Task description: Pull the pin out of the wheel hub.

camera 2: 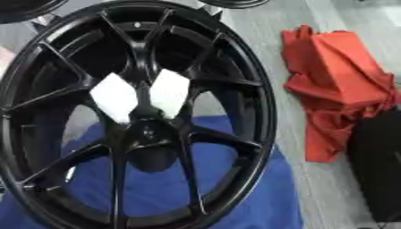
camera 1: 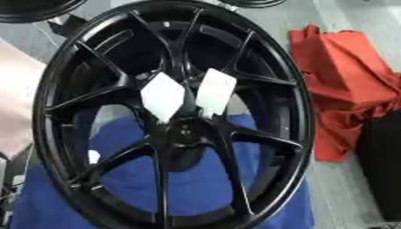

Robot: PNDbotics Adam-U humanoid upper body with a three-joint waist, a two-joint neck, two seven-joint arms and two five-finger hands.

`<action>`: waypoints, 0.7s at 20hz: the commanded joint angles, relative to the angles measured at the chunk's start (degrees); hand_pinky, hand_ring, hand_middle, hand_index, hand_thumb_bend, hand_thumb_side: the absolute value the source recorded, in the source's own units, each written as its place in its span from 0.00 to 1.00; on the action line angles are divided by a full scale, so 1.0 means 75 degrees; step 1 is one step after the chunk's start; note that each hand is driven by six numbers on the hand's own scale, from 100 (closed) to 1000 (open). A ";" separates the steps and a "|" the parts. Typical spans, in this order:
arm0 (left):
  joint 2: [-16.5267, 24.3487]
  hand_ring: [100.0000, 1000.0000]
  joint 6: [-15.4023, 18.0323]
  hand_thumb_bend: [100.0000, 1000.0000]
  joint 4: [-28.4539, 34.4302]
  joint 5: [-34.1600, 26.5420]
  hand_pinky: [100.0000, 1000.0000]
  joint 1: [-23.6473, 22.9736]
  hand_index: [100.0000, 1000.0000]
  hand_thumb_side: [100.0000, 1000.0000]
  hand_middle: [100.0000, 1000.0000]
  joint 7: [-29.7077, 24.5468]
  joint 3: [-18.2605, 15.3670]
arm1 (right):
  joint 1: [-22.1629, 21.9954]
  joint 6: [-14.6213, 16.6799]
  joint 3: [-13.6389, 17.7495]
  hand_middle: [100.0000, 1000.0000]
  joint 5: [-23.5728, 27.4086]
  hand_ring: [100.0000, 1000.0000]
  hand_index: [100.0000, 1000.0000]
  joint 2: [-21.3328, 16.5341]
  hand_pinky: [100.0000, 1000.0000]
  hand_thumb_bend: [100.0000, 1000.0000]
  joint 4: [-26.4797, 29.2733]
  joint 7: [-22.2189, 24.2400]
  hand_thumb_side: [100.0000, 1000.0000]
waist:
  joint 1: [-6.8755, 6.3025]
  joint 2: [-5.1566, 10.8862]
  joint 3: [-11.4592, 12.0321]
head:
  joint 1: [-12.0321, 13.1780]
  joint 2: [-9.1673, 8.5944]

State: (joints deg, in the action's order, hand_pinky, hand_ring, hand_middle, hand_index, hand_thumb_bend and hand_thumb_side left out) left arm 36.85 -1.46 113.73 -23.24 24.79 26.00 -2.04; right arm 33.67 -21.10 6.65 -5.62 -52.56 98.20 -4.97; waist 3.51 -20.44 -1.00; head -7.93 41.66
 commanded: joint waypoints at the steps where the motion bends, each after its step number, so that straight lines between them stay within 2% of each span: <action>1: 0.0260 0.57 -0.0024 0.00 0.0115 -0.0033 0.78 0.0116 0.65 0.62 0.51 -0.0077 -0.0050 | 0.0307 0.0243 -0.0266 0.62 -0.0331 0.61 0.70 -0.0722 0.77 0.00 0.0472 0.0307 0.22 | 0.0074 0.0210 0.0034 | -0.0077 -0.0055; 6: 0.0302 0.57 -0.0039 0.00 0.0115 -0.0044 0.78 0.0188 0.65 0.62 0.51 -0.0136 -0.0004 | 0.0506 0.0853 -0.1256 0.67 -0.0518 0.69 0.73 -0.1540 0.83 0.00 0.0918 0.0920 0.21 | 0.0163 0.0169 0.0097 | -0.0196 -0.0084; 14: 0.0352 0.57 -0.0050 0.00 0.0115 -0.0063 0.78 0.0284 0.65 0.62 0.51 -0.0205 0.0051 | 0.1053 0.1798 -0.2724 0.71 -0.1143 0.74 0.75 -0.1602 0.87 0.02 0.1360 0.1865 0.17 | 0.0270 0.0042 0.0171 | -0.0251 -0.0241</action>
State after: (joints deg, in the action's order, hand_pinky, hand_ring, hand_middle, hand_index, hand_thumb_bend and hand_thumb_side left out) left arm 37.44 -1.96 113.73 -23.52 26.08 24.72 -1.55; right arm 40.63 -8.63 -13.06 -13.07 -62.49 107.24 8.01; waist 5.74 -21.14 0.27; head -9.59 40.72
